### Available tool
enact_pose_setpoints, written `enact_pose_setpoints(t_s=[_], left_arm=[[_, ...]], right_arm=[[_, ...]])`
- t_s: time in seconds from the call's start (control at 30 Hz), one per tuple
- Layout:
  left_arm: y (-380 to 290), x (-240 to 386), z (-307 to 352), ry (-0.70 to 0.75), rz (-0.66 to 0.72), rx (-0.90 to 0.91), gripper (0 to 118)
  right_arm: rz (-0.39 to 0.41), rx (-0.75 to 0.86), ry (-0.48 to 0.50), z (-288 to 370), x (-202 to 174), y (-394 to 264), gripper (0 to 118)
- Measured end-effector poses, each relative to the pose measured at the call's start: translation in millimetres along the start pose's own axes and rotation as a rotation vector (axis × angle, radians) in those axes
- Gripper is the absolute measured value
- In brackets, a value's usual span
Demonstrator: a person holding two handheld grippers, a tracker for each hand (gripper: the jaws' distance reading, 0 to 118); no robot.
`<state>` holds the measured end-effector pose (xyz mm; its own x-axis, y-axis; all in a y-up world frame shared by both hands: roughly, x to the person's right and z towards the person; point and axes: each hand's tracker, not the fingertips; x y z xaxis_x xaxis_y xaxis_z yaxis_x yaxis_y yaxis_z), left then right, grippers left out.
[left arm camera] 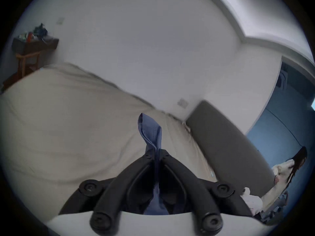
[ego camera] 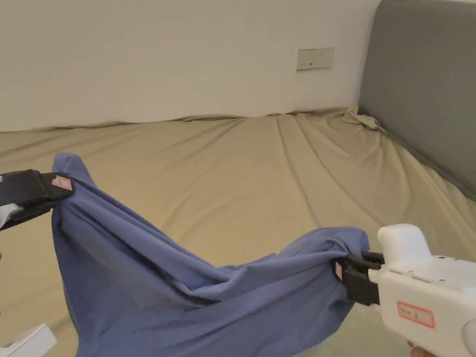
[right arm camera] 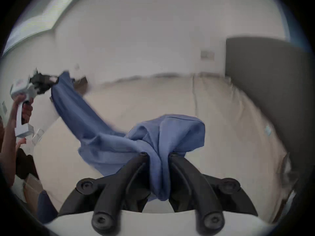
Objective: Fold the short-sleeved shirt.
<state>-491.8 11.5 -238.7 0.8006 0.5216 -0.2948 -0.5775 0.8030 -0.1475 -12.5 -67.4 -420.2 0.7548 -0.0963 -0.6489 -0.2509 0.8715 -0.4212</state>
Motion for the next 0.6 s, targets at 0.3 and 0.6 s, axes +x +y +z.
enact_pose_setpoints(t_s=[0.3,0.6], left_arm=[[95.3,-10.8,99.4,0.131,0.15,0.35,2],[132.2,12.3,82.0,0.207,0.115,0.339,3]], right_arm=[[0.13,0.17,-0.135,56.7,-0.3,158.8,15],[0.222,0.092,-0.212,29.4,-21.7,275.5,15]])
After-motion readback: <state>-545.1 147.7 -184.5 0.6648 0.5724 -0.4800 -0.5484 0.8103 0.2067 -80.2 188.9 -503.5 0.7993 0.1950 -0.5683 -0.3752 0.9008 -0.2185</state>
